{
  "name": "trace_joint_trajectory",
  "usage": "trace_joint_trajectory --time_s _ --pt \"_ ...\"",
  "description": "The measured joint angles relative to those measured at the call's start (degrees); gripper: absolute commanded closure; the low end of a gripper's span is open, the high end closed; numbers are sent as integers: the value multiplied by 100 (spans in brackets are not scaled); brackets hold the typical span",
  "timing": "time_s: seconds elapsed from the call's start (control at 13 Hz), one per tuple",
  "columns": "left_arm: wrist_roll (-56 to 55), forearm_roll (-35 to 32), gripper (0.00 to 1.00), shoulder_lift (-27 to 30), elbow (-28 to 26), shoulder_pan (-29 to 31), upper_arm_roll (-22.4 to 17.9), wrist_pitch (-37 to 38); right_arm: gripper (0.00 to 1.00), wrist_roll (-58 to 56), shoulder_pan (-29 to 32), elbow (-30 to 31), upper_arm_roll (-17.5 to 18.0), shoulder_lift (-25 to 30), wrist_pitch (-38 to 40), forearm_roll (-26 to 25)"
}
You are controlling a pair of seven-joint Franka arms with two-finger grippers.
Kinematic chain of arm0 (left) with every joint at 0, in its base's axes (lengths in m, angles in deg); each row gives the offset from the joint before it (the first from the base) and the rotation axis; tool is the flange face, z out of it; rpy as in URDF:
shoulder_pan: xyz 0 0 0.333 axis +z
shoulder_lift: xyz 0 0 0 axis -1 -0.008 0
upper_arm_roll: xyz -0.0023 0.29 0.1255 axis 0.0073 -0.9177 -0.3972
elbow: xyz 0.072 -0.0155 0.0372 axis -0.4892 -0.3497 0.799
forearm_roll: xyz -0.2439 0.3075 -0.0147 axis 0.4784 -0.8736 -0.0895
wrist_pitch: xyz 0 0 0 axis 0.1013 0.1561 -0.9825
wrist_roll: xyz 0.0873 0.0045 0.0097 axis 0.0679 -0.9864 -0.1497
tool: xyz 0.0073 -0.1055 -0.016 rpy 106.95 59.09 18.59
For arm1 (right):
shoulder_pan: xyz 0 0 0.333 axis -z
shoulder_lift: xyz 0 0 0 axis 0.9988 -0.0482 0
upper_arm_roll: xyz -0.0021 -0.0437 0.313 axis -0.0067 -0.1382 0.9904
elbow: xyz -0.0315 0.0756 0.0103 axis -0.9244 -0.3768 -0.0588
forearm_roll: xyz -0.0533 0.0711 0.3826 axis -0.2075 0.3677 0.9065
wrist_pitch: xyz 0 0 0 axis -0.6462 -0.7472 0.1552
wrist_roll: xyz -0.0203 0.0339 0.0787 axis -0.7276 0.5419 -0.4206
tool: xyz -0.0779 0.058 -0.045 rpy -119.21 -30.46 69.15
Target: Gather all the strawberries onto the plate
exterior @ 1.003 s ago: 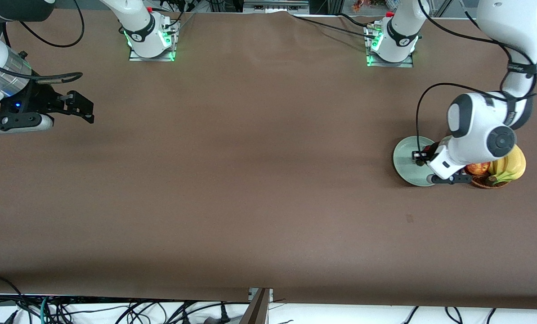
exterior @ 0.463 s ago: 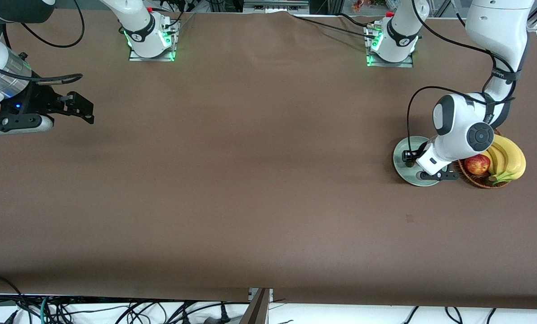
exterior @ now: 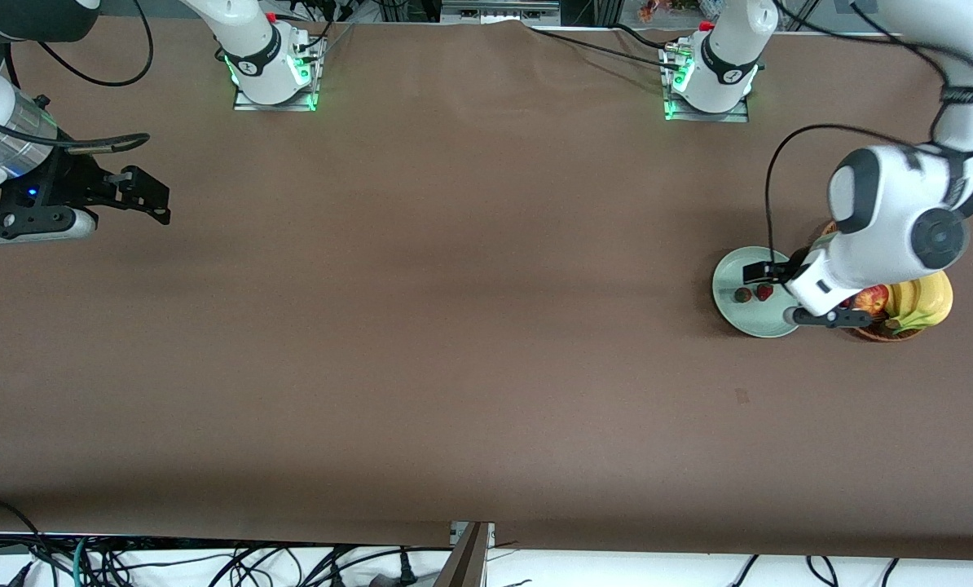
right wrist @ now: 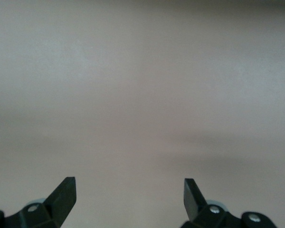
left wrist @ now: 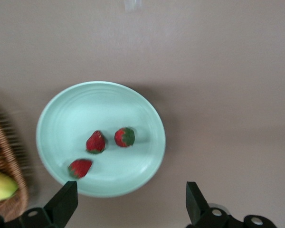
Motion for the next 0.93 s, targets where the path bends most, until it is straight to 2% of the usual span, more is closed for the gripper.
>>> trace_joint_trajectory --time_s 0.23,0.39,0.69,0.93 --pt "8 0 0 745 84 -1 9 530 0 0 1 -1 0 -1 0 0" --pt "10 0 0 1043 299 -7 20 998 0 0 1 -1 -1 -1 0 0" --pt "-39 0 0 1136 1165 -37 91 1988 0 2 2 -2 -2 -1 0 0" --pt "-366 -1 0 1136 1289 -48 294 2148 0 5 2 -2 -2 -1 0 0"
